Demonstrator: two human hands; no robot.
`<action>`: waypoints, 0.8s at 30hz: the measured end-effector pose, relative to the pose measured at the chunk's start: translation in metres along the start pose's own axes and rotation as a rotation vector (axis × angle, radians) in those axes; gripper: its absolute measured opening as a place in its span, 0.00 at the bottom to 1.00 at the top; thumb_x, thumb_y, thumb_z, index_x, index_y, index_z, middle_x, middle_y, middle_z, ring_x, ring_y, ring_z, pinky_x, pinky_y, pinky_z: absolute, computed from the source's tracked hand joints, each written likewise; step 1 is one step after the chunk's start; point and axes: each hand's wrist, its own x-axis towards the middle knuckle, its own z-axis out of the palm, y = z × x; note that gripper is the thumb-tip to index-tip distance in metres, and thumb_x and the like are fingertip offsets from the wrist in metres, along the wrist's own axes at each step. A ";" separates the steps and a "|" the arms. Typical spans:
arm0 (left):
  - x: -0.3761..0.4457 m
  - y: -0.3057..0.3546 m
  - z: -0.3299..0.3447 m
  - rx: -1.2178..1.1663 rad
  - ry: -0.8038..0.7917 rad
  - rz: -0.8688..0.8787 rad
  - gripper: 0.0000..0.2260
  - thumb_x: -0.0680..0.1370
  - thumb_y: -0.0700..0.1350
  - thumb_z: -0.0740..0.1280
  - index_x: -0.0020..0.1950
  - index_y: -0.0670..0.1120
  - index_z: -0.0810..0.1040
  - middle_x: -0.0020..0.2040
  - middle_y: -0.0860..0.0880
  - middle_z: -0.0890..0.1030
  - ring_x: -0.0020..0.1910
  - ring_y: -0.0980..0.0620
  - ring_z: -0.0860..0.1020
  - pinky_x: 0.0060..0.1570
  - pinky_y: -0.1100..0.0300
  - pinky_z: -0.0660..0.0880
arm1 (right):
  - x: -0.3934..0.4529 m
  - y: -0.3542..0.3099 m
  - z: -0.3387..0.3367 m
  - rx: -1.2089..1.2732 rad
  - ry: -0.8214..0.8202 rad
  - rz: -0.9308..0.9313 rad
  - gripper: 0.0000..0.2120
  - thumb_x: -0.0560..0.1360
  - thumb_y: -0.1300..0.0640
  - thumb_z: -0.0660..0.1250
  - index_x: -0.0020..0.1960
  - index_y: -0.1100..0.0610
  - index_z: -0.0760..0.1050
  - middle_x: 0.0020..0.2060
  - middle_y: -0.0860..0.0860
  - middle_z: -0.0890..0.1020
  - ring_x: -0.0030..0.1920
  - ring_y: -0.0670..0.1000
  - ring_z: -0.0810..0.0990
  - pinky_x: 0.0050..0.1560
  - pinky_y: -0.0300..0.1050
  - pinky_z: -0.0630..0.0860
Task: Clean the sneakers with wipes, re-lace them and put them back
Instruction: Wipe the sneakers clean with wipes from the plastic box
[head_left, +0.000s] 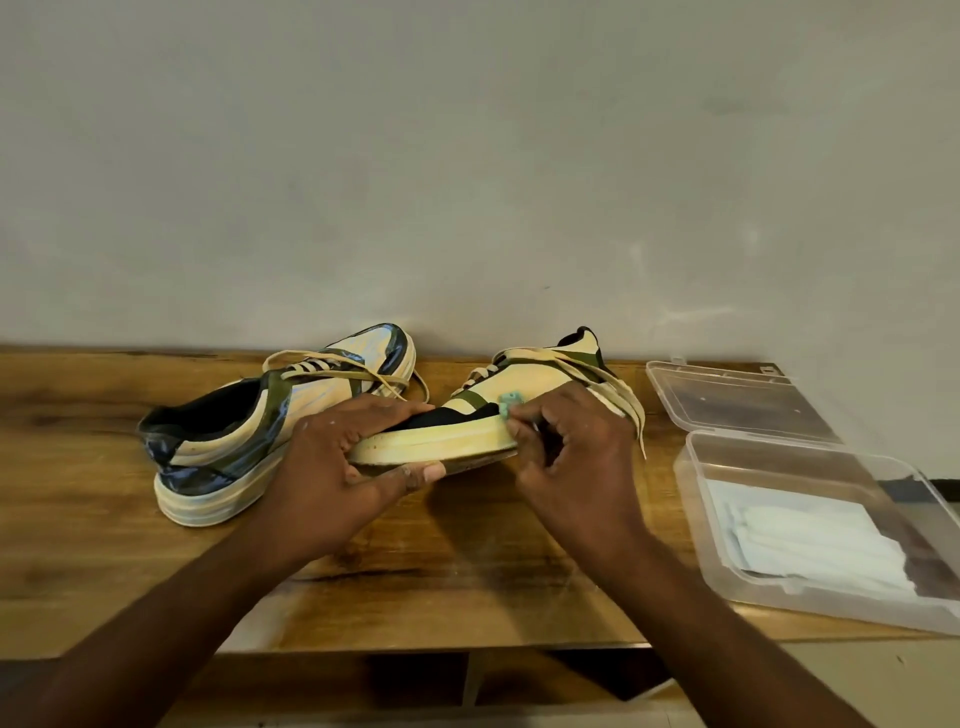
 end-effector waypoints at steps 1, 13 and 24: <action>0.000 0.001 0.000 0.001 0.001 0.001 0.27 0.68 0.67 0.74 0.66 0.60 0.82 0.60 0.63 0.83 0.62 0.64 0.79 0.55 0.75 0.71 | 0.003 0.003 -0.003 -0.009 -0.007 -0.005 0.09 0.74 0.65 0.77 0.52 0.55 0.85 0.48 0.47 0.84 0.50 0.44 0.81 0.49 0.38 0.81; 0.000 0.001 -0.001 -0.009 -0.010 0.010 0.27 0.69 0.66 0.74 0.67 0.59 0.83 0.60 0.65 0.83 0.62 0.64 0.78 0.54 0.76 0.71 | -0.004 0.002 0.004 -0.018 0.070 0.051 0.08 0.74 0.65 0.77 0.51 0.56 0.83 0.47 0.48 0.83 0.48 0.46 0.81 0.44 0.42 0.82; 0.002 0.000 -0.003 -0.017 -0.030 -0.010 0.29 0.68 0.66 0.75 0.67 0.57 0.83 0.60 0.62 0.83 0.62 0.64 0.79 0.56 0.76 0.71 | 0.023 0.055 -0.035 -0.113 0.236 0.150 0.08 0.74 0.66 0.76 0.49 0.55 0.85 0.44 0.50 0.84 0.42 0.48 0.81 0.44 0.53 0.83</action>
